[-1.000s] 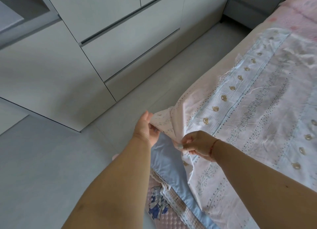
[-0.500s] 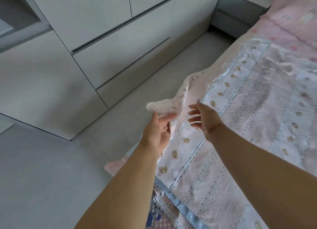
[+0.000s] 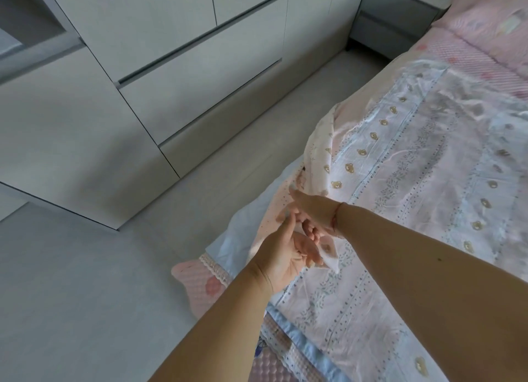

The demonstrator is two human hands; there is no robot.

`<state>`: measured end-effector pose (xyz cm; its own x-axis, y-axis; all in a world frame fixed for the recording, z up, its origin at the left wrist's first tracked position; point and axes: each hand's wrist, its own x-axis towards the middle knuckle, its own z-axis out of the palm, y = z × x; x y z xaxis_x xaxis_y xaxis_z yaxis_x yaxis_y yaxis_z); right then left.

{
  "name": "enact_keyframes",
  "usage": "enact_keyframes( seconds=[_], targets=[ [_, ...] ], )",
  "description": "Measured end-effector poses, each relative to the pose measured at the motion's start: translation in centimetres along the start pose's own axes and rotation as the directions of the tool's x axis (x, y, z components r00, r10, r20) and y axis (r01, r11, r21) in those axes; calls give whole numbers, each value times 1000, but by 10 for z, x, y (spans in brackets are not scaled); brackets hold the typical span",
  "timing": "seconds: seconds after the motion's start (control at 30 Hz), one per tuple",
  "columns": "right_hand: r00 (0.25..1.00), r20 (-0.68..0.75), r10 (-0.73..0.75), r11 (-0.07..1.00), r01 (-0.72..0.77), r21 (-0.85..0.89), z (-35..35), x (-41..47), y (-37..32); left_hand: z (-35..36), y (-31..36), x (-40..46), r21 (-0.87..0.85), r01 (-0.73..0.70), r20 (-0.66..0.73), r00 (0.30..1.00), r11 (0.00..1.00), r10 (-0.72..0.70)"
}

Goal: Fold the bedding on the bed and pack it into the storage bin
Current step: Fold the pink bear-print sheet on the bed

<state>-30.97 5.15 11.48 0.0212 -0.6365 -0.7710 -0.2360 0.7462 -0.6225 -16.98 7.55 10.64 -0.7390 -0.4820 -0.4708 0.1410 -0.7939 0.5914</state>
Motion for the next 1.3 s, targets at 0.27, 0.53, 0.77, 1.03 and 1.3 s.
enact_keyframes(
  seconds=[0.27, 0.53, 0.77, 1.03, 1.3],
  targets=[
    [976, -213, -45, 872, 142, 469, 2, -9, 16, -2, 5, -8, -133, 150, -425, 884, 980, -193],
    [957, -253, -140, 851, 247, 463, 11, -29, 32, 18, -6, 10, -501, 84, -386, 869, 861, -309],
    [828, -515, -221, 911, 364, 194, -15, -51, 30, 42, -12, 14, -312, -170, -529, 848, 935, -23],
    [909, -403, -103, 945, -37, -326, -44, -74, -3, 92, -46, -33, 352, -167, -315, 905, 921, 285],
    [804, -585, 100, 993, -44, 109, -63, -97, 34, 125, -67, -74, 233, -232, -335, 893, 944, 302]
  ],
)
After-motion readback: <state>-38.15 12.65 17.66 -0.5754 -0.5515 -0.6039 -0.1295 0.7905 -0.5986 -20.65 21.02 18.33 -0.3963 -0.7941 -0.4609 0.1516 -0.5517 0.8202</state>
